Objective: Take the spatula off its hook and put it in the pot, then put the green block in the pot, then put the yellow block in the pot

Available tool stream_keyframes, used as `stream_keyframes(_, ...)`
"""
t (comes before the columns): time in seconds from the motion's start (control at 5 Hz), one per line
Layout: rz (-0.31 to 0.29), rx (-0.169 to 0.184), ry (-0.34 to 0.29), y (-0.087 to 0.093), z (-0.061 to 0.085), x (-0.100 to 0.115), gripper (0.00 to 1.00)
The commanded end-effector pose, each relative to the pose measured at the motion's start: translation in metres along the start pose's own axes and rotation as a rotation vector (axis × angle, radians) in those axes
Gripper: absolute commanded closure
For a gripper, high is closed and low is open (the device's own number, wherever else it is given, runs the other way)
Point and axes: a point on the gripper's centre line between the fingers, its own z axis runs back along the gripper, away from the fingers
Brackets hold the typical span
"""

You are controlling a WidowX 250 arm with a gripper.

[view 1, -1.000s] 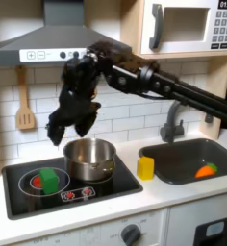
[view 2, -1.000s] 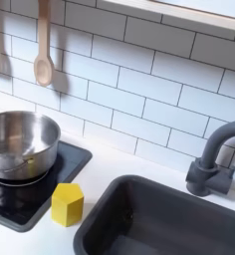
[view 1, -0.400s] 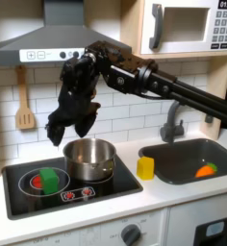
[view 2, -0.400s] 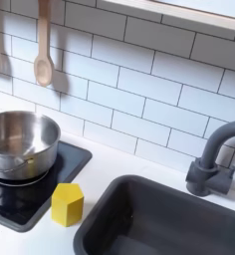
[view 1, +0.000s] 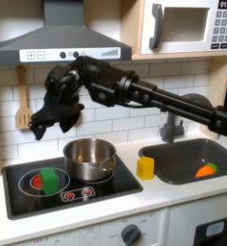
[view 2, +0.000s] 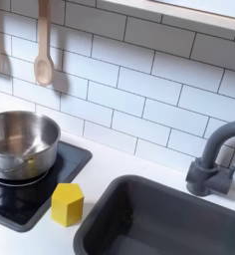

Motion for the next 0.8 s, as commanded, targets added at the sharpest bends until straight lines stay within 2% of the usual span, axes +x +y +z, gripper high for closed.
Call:
stream_keyframes(0.0,-0.099,-0.050,-0.198,-0.004,-0.015,0.020,0.00)
stream_keyframes(0.2,-0.083,-0.069,-0.296,-0.009,-0.025,0.026,0.00)
stream_keyframes(0.4,-0.026,-0.065,-0.381,-0.010,-0.028,0.038,0.00)
stream_keyframes(0.6,0.073,-0.041,-0.433,0.002,-0.026,0.053,0.00)
